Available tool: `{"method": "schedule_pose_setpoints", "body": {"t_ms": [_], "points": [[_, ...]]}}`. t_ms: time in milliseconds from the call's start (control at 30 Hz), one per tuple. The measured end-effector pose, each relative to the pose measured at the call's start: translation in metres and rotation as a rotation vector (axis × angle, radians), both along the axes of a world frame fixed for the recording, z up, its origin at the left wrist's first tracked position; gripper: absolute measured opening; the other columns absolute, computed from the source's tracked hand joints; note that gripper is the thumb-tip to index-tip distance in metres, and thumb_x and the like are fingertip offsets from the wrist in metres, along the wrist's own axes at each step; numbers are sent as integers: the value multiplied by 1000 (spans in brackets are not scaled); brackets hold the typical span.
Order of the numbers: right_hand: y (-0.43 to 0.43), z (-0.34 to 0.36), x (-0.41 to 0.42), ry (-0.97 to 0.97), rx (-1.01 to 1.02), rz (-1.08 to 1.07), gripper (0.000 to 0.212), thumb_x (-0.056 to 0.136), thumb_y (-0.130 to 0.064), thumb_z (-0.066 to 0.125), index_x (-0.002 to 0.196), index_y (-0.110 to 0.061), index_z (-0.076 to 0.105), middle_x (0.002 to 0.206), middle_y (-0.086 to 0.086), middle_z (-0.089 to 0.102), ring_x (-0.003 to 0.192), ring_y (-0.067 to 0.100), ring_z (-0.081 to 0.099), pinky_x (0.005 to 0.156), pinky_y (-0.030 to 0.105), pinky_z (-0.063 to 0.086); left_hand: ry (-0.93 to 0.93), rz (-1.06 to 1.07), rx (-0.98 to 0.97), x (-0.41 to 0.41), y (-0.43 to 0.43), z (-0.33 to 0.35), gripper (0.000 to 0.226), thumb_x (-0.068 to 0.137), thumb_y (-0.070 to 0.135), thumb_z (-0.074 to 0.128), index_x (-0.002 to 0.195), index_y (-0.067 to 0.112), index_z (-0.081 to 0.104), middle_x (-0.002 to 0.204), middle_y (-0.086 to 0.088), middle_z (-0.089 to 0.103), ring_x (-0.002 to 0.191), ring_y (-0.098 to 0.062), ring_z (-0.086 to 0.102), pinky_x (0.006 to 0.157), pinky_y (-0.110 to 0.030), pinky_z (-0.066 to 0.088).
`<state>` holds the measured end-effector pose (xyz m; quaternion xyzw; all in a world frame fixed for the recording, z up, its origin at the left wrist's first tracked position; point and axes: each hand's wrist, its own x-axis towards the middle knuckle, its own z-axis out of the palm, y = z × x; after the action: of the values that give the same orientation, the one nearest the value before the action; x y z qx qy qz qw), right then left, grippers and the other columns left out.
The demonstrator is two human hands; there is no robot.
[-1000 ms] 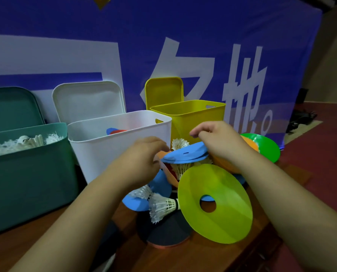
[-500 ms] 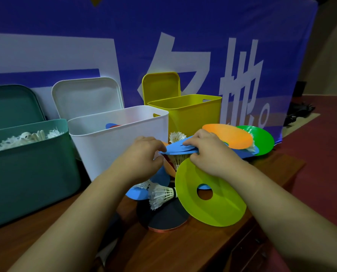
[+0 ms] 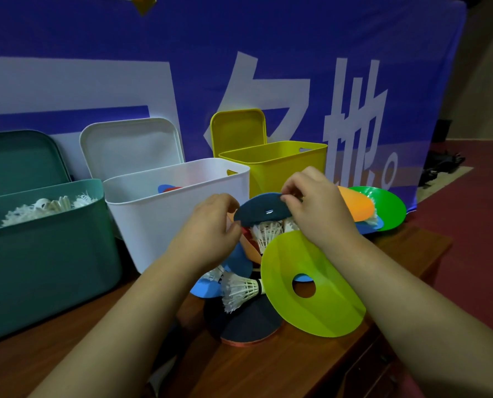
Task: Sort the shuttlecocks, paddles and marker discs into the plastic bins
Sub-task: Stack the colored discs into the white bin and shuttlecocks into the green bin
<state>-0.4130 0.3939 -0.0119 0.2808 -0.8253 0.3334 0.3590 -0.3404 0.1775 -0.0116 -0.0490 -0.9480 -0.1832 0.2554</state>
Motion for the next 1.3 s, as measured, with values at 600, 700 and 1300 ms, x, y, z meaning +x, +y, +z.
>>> {"method": "schedule_pose_setpoints", "body": {"t_ms": [600, 700, 1300], "points": [[30, 4, 10, -89, -566, -69, 10, 106, -34, 55, 106, -29, 46, 98, -2, 63, 82, 28, 71, 66, 51, 60, -17, -194, -216, -22, -5, -23, 53, 100, 61, 29, 125, 42, 72, 153, 17, 53, 145, -15, 44, 117, -45, 38], [30, -1, 11, -184, -570, -46, 9, 108, -29, 55, 106, -26, 46, 100, 2, 66, 82, 27, 74, 56, 38, 61, 11, -242, -211, -20, 1, -25, 45, 103, 57, 36, 129, 43, 70, 148, 18, 58, 136, -9, 52, 112, -43, 43], [26, -15, 29, -400, -865, 198, 10, 110, -13, 52, 115, -15, 43, 123, 9, 68, 90, 27, 81, 72, 43, 67, 217, -143, -97, -18, 13, -26, 46, 105, 41, 41, 145, 31, 61, 150, 14, 56, 127, -23, 57, 104, -52, 47]]}}
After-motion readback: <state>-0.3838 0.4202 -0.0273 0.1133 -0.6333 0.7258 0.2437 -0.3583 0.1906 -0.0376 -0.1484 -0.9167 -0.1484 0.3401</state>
